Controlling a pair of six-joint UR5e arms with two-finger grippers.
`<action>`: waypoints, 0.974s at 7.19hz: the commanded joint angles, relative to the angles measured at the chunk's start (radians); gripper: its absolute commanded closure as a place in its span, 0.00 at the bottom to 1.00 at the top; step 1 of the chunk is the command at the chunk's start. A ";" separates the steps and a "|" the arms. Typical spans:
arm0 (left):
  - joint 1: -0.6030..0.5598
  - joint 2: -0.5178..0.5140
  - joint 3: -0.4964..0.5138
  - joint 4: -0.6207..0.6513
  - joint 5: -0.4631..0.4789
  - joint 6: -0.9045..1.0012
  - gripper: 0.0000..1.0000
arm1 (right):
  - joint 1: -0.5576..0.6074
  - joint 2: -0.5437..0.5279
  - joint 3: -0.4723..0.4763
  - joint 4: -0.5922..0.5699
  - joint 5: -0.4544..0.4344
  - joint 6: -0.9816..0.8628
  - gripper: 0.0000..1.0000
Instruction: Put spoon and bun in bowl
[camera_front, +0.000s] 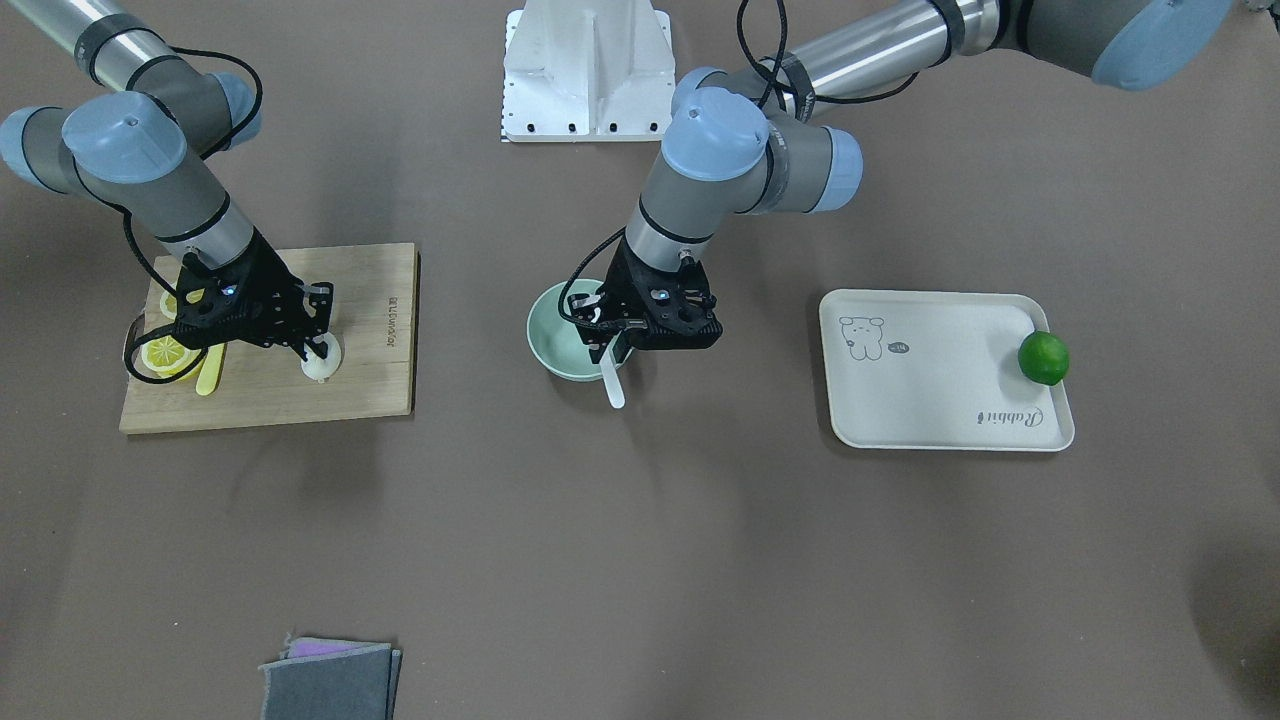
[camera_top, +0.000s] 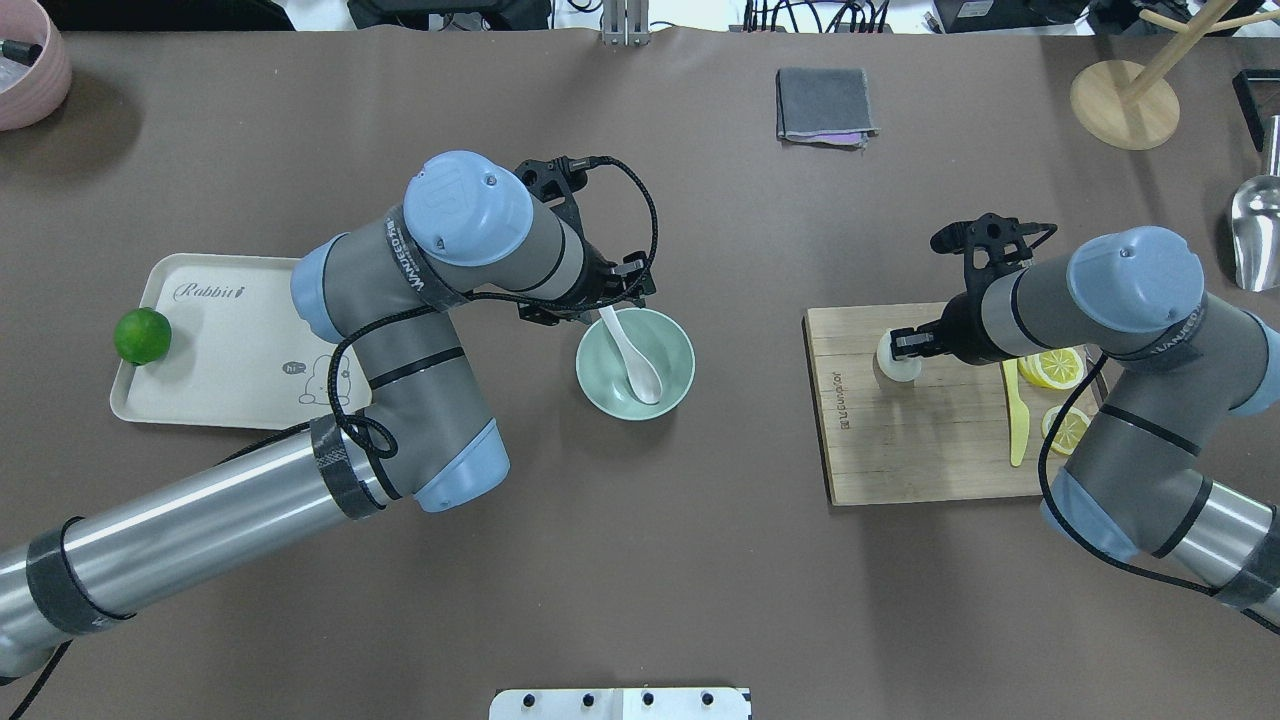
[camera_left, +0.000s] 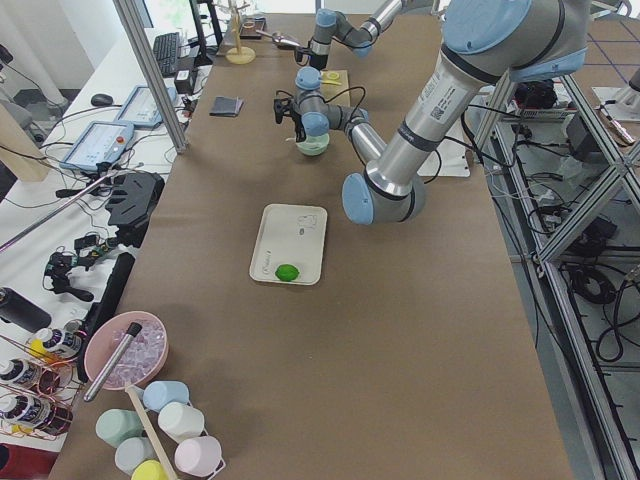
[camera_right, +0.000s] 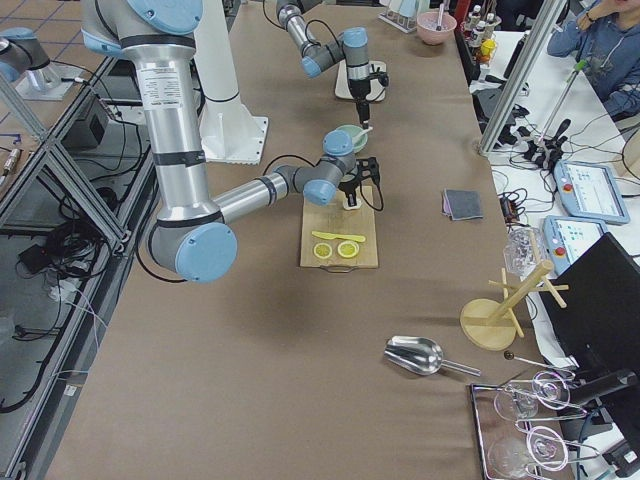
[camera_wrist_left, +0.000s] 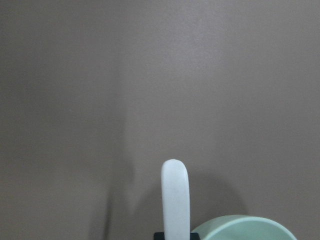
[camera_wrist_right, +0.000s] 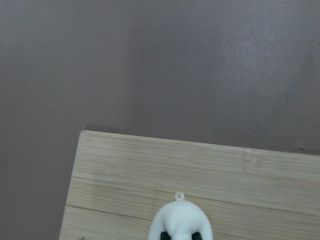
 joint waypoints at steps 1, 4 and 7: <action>-0.054 0.074 -0.093 0.008 -0.045 0.012 0.01 | -0.009 0.068 0.009 -0.002 -0.007 0.076 1.00; -0.313 0.454 -0.335 0.000 -0.382 0.350 0.01 | -0.151 0.264 0.057 -0.158 -0.174 0.271 1.00; -0.434 0.612 -0.339 -0.006 -0.426 0.549 0.01 | -0.323 0.438 0.068 -0.332 -0.371 0.398 1.00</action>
